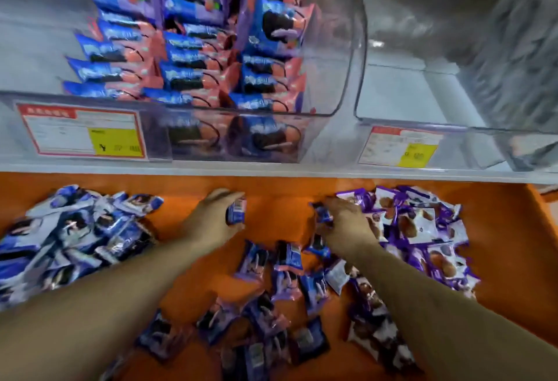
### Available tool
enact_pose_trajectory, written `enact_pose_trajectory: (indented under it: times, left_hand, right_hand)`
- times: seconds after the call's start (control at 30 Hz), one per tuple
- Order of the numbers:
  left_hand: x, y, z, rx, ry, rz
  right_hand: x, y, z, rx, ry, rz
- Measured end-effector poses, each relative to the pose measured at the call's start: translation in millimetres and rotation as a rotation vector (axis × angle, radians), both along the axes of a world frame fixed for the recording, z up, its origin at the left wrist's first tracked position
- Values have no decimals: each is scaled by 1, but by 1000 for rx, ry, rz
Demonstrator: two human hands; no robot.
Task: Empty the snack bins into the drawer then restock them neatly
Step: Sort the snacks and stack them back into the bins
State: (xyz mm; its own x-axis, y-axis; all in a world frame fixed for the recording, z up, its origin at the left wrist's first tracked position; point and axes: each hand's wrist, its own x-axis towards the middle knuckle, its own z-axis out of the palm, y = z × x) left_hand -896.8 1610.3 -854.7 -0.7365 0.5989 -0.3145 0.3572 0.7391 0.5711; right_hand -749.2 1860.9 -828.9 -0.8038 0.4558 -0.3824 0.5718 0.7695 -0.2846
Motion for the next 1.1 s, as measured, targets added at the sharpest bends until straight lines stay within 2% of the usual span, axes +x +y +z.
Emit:
enact_pose_trajectory:
  times: [0.13, 0.27, 0.33, 0.47, 0.6, 0.63, 0.7, 0.77, 0.83, 0.9, 0.97, 1.03, 1.1]
  left_hand:
    - [-6, 4, -45, -20, 2, -14]
    - [3, 0, -39, 6, 29, -30]
    - [9, -7, -27, 55, -67, 37]
    - [23, -27, 19, 181, -343, 205]
    - [35, -42, 90, 300, -595, 414]
    - [38, -50, 116, 307, -673, 463]
    - [52, -60, 132, 352, -708, 516]
    - [51, -81, 110, 355, -727, 521]
    - [53, -96, 117, 457, -832, 499]
    - [77, -101, 205, 574, -842, 551]
    - [91, -113, 257, 626, -824, 442]
    - [94, -114, 282, 684, -751, 349]
    - [90, -112, 298, 704, -662, 353]
  right_hand:
    - [-19, -9, -32, 221, -45, 35]
    - [-23, -28, -41, 92, -15, 27]
    - [-24, -34, -35, -15, 28, -27]
    - [-24, -48, -6, -382, 154, -288]
    - [-19, -74, 48, -1023, 284, -623]
    - [-15, -83, 63, -1117, 263, -645]
    - [-6, -103, 89, -1226, 232, -616]
    - [5, -122, 117, -1255, 218, -552]
    - [17, -134, 147, -1225, 213, -410]
    - [28, -142, 178, -1171, 253, -267]
    - [37, -145, 211, -1090, 313, -187]
    - [40, -147, 243, -1035, 430, -166]
    - [39, -146, 271, -954, 537, -197]
